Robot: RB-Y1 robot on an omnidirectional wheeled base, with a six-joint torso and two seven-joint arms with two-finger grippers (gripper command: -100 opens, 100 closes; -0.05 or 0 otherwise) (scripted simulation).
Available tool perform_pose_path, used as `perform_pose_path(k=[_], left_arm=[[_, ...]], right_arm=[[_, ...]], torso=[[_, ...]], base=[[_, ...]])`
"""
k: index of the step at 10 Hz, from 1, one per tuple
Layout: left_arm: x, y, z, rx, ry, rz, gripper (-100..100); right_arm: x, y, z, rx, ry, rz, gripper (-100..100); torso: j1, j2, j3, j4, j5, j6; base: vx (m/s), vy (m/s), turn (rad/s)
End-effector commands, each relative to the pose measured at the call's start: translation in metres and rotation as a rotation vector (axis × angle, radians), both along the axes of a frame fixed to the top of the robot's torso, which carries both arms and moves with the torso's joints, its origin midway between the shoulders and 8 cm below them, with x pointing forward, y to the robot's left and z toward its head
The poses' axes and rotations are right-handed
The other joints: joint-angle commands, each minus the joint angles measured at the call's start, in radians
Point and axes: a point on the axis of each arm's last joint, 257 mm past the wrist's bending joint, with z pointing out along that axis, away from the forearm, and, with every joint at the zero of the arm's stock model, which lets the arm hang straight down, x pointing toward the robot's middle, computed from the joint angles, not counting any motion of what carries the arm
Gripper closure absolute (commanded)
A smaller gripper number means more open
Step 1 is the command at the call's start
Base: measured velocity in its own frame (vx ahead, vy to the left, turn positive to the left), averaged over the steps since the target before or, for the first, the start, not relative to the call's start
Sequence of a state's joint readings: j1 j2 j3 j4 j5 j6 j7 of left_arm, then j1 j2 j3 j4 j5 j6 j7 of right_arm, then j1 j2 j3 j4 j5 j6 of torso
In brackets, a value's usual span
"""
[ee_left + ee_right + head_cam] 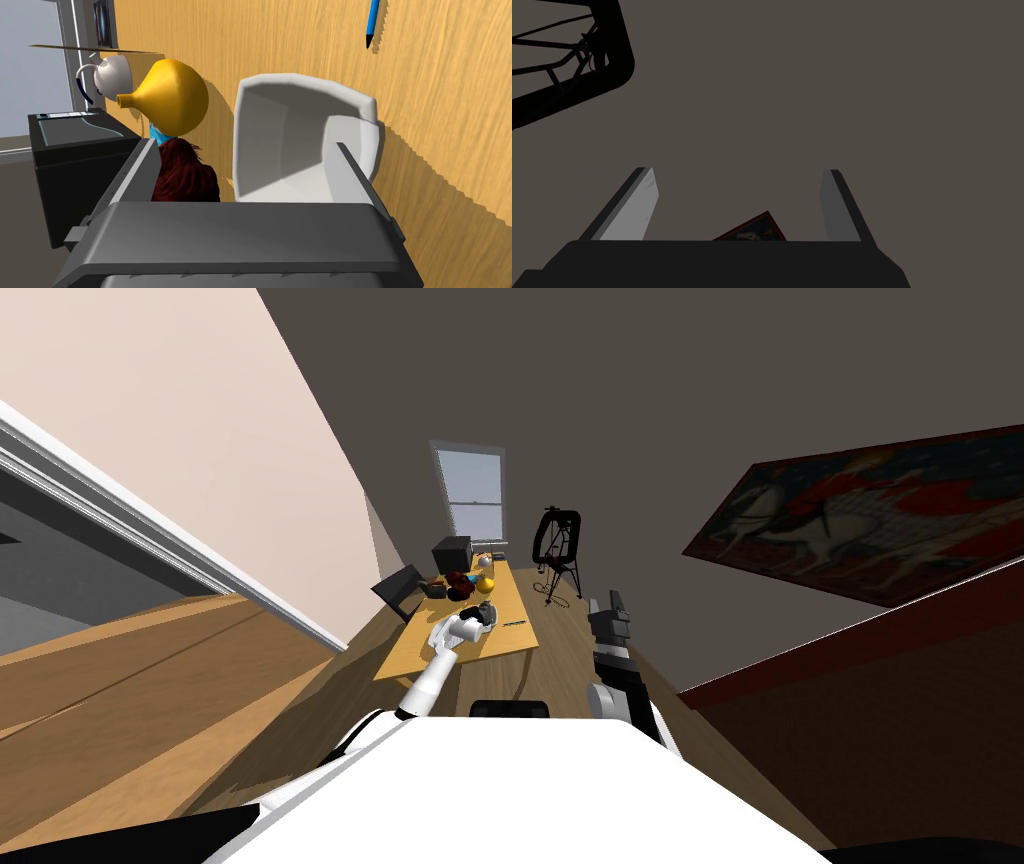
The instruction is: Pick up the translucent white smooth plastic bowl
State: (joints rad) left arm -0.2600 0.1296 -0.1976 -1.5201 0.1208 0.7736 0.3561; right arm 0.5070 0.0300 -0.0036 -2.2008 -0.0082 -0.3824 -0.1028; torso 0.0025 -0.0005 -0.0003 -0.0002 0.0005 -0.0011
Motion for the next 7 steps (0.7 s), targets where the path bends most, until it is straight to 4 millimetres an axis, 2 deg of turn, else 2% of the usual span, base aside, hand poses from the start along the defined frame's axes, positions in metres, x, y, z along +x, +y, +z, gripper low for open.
perform_pose_path(k=[1, 2, 3, 6, 7], left_arm=[[-0.003, 0.0, -0.007, 0.003, 0.034, 0.002, -100], [-0.007, -0.001, -0.02, 0.006, 0.086, 0.006, -100], [-0.008, -0.001, -0.02, 0.007, 0.09, 0.006, -100], [-0.023, -0.004, -0.053, 0.019, 0.233, 0.017, -100], [-0.024, -0.004, -0.054, 0.021, 0.24, 0.017, -100]], right_arm=[[0.0, 0.0, 0.0, 0.0, 0.0, 0.0, 0], [0.0, 0.0, 0.0, 0.0, 0.0, 0.0, 0], [0.0, 0.0, 0.0, 0.0, 0.0, 0.0, 0], [0.0, 0.0, 0.0, 0.0, 0.0, 0.0, 0], [0.0, 0.0, 0.0, 0.0, 0.0, 0.0, 0]], torso=[[0.0, 0.0, 0.0, 0.0, 0.0, 0.0], [0.0, 0.0, 0.0, 0.0, 0.0, 0.0], [0.0, 0.0, 0.0, 0.0, 0.0, 0.0], [0.001, -0.001, 0.0, 0.0, 0.0, 0.0], [0.001, -0.001, 0.0, 0.0, 0.0, 0.0]], base=[[0.007, 0.031, 0.0], [0.012, 0.037, 0.007], [0.011, 0.031, 0.002], [0.018, 0.049, 0.008], [0.026, 0.042, 0.002]])
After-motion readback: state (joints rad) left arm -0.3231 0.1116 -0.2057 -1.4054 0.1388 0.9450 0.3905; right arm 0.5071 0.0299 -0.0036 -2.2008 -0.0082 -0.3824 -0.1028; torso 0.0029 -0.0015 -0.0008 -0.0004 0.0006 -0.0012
